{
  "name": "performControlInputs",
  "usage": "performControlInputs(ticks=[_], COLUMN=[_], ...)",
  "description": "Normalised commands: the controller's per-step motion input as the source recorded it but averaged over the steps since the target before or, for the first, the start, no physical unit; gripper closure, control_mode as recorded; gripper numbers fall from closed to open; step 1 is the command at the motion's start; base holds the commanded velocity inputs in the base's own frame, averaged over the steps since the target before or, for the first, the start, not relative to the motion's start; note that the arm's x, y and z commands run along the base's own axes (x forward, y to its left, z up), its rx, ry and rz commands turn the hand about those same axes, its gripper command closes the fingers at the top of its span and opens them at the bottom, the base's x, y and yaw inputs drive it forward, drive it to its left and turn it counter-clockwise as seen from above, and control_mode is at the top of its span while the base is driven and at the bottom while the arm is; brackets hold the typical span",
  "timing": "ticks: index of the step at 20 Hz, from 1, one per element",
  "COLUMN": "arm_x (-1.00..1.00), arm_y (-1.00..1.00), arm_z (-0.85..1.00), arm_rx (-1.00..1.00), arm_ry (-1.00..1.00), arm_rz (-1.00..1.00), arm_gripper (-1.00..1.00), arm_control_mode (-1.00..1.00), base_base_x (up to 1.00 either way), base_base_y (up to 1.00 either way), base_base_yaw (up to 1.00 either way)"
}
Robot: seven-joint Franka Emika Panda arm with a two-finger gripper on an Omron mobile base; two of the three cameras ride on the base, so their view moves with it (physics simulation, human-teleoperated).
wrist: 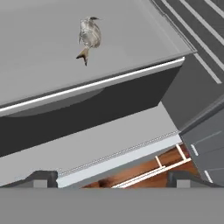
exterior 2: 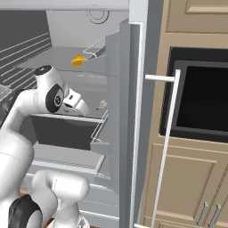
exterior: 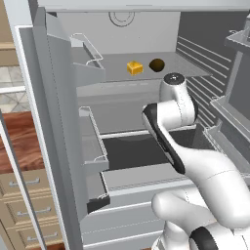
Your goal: Take the cheese, fish, and avocado from the fridge and place them on the plate on the dining counter to create an appetizer plate.
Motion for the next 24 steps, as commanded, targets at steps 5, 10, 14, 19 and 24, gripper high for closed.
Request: performControlInputs(ticks=[5,10,14,19,24], arm_x=[0.59,0.37,0.15,0.3,0.21], arm_y=[-0.13,-0.12,-0.02,-0.02,-0.22], arm_z=[-0.41,-0.29,-0.03,0.0,-0.02], arm_rx=[0.0,0.0,0.0,0.0,0.0], arm_ry=[-0.11,-0.08,-0.17,-0.12,0.0], arm_rz=[-0.09,-0.07,0.0,0.0,0.0], arm_gripper=[-1.0,-1.0,-1.0,-1.0,-1.0], arm_control_mode=[-1.0,-1.0,-1.0,-1.0,-1.0], base_base_x=[0.0,0.0,0.0,0.0,0.0], base_base_y=[0.0,0.0,0.0,0.0,0.0], base_base_yaw=[0.0,0.0,0.0,0.0,0.0])
